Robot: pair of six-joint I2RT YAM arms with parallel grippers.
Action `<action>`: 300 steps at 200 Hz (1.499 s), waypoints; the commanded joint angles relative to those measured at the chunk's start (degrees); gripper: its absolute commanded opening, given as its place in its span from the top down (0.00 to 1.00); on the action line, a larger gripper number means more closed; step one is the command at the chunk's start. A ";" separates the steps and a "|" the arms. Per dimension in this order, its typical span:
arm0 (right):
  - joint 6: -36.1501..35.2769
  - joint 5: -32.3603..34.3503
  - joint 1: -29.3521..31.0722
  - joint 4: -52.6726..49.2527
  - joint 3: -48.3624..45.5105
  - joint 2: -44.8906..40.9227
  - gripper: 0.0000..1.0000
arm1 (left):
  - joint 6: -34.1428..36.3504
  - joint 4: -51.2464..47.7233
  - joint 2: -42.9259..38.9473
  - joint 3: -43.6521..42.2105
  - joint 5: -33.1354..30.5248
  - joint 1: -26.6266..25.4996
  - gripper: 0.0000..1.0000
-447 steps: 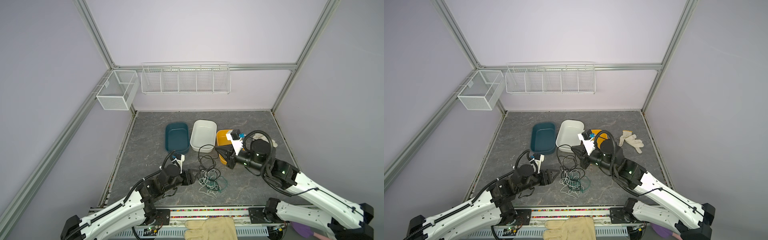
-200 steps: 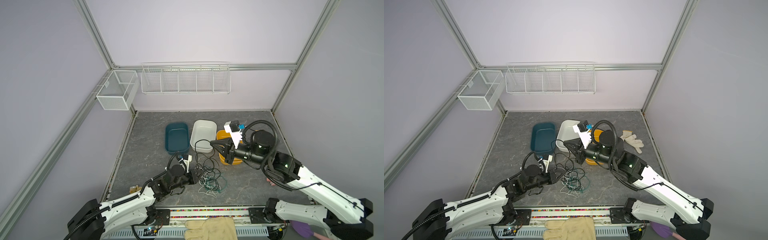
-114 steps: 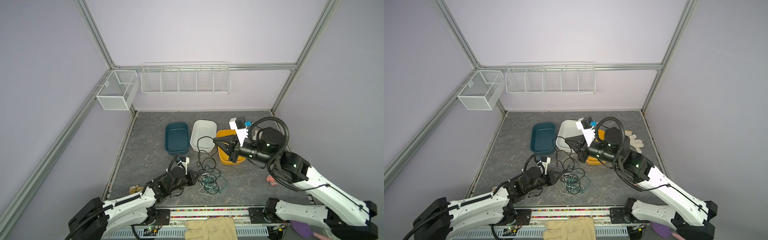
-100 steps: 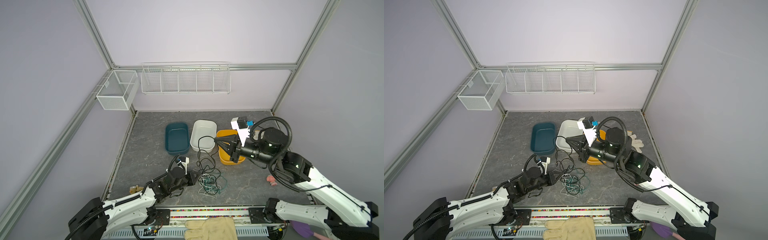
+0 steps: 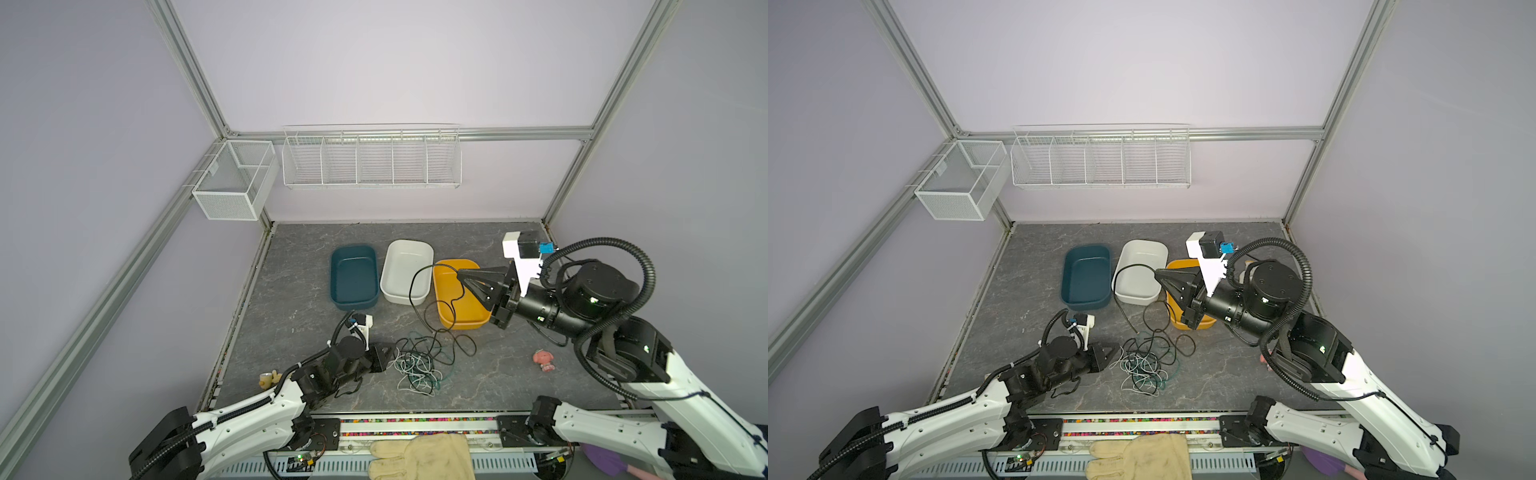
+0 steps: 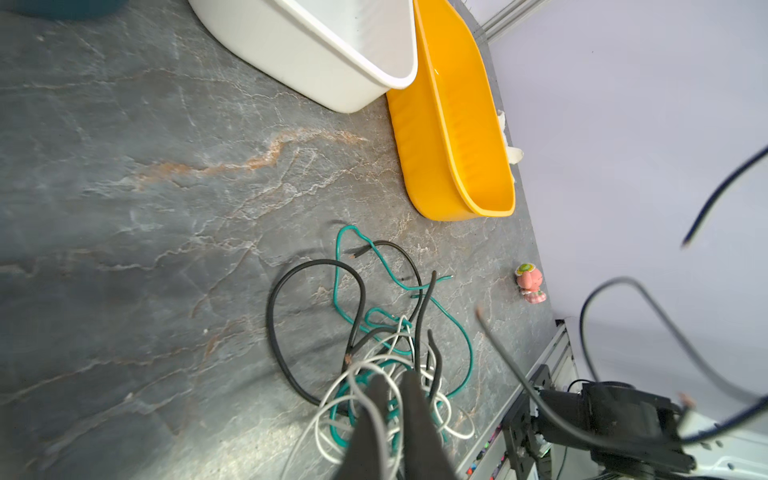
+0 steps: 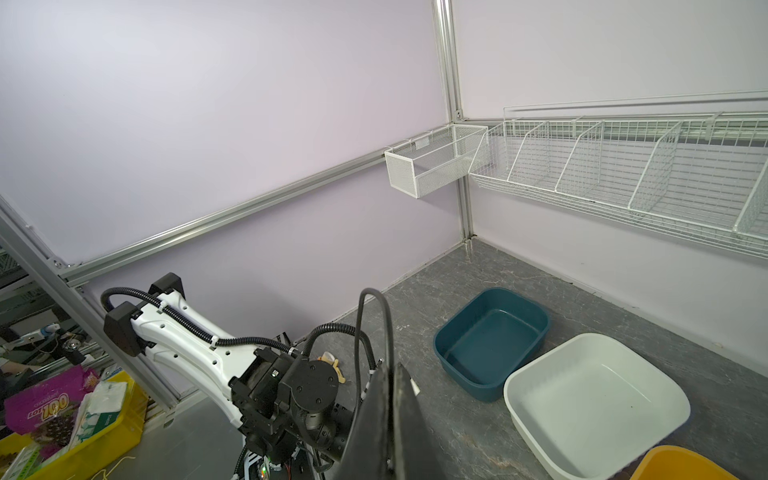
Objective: Untangle the cables
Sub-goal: 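Lift a black cable over the tubs with the right gripper while the left holds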
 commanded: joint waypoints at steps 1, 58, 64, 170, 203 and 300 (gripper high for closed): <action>-0.82 -0.29 0.23 -0.04 0.55 0.36 0.94 | 1.03 0.90 -0.85 0.17 0.31 0.29 0.63; -0.29 -1.04 0.13 2.56 -1.66 2.95 0.94 | 2.05 4.39 -1.02 4.08 5.55 0.29 0.36; -0.27 -1.02 0.21 2.77 -1.74 3.39 0.94 | 1.78 4.55 -1.11 4.09 5.92 0.29 0.35; -0.05 -3.47 -0.56 5.23 1.96 8.12 0.94 | 1.58 10.94 0.93 -1.29 10.69 0.29 0.19; 0.86 -4.83 -0.58 4.45 6.26 8.89 0.94 | 1.61 14.67 4.78 -1.76 12.32 0.29 0.19; 4.72 -7.80 -0.58 4.31 14.33 11.01 0.94 | 1.28 23.65 17.48 -2.77 13.96 0.20 0.27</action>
